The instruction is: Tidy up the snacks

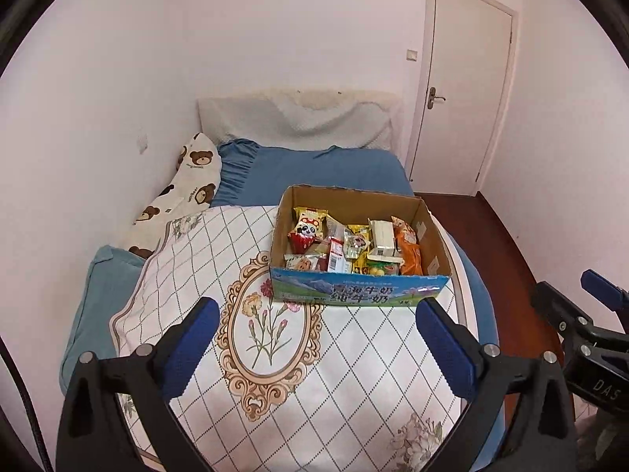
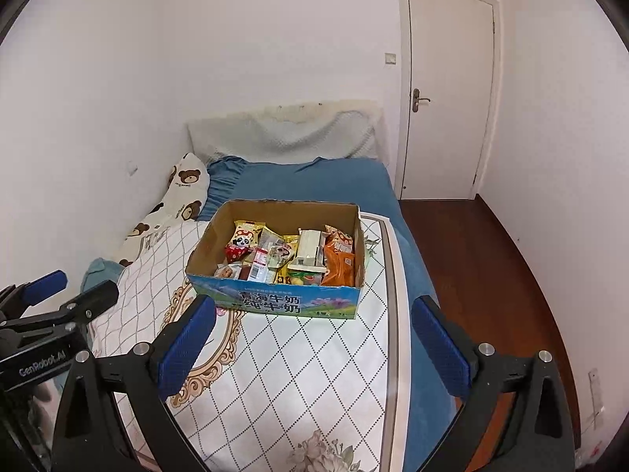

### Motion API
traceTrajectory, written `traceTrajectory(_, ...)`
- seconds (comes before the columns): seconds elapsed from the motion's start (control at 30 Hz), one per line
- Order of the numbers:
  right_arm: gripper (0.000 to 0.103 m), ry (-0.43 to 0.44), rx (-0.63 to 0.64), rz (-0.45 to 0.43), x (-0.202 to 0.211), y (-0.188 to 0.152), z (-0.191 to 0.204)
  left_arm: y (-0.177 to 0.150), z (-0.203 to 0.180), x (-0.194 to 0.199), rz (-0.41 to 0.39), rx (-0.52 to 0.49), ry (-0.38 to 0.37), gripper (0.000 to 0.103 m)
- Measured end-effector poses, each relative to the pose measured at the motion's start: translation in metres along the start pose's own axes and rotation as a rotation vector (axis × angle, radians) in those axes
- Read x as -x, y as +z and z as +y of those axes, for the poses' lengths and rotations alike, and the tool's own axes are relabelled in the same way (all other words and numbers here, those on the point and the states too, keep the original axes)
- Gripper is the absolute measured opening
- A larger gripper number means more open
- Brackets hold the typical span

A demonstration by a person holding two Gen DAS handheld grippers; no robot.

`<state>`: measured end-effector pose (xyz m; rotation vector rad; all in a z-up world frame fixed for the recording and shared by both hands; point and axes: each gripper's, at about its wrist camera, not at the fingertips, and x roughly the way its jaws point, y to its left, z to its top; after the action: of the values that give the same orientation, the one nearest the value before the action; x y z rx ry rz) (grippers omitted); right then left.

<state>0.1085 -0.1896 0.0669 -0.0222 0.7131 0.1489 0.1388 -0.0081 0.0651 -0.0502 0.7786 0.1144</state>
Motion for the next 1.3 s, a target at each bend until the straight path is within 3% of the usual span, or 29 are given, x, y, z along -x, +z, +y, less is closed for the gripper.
traceTrajectory(0.23, 0.102, -0.024, -0.008, -0.010, -0.024, 0.004, -0.003, 0.010, -0.001, -0.028, -0.008, 0.010, 0.045, 0.103)
traceTrajectory(0.77, 0.102, -0.056, -0.038, 0.053, -0.107, 0.012, -0.017, 0.020, -0.003, -0.106, 0.078, 0.000, 0.100, 0.103)
traceTrajectory(1.3, 0.102, -0.045, -0.029, 0.079, -0.128, 0.014, -0.010, 0.023, -0.004, -0.117, 0.083, -0.011, 0.106, 0.103)
